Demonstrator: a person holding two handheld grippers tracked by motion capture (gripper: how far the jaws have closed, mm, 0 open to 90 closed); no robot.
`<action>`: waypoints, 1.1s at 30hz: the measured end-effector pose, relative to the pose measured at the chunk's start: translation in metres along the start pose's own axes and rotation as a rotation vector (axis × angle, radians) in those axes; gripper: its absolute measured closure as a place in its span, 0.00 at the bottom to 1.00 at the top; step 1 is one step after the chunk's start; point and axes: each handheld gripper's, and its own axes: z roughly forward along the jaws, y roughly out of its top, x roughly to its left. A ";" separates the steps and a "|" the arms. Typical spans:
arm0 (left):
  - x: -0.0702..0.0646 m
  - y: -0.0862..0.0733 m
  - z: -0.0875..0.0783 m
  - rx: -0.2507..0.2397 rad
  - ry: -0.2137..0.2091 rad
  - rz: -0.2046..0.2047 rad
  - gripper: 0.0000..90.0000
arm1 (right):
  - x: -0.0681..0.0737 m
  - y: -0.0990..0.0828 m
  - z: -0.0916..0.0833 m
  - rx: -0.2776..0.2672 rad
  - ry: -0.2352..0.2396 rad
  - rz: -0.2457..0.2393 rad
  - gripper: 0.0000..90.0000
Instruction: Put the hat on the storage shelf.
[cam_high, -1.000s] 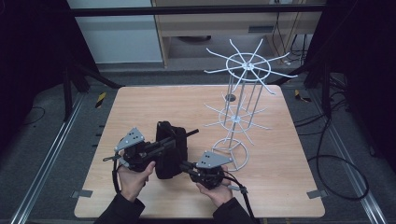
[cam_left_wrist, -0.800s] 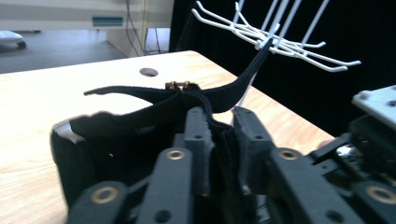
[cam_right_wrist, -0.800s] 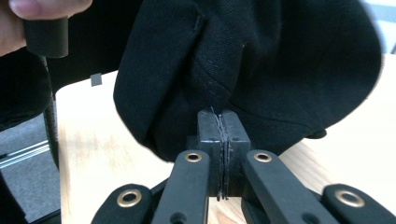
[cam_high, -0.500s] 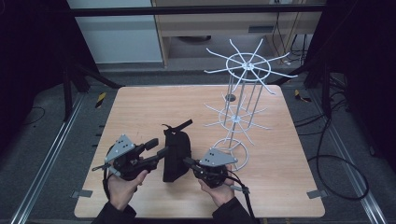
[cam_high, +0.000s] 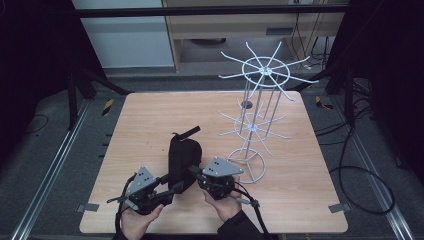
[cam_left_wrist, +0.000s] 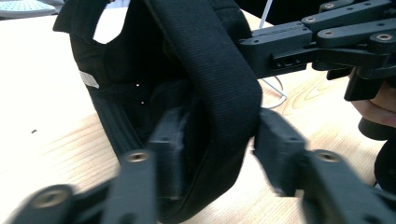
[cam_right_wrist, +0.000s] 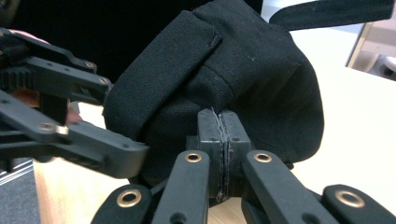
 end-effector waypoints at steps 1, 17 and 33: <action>0.000 0.001 0.000 0.000 0.000 0.000 0.71 | 0.000 0.000 0.000 0.000 -0.004 0.000 0.99; 0.031 0.003 -0.019 -0.092 -0.033 -0.099 0.88 | -0.015 -0.018 -0.011 0.001 -0.014 0.014 0.71; 0.081 -0.031 -0.054 -0.135 0.165 -0.238 0.73 | -0.014 -0.033 0.007 0.090 -0.024 -0.017 0.68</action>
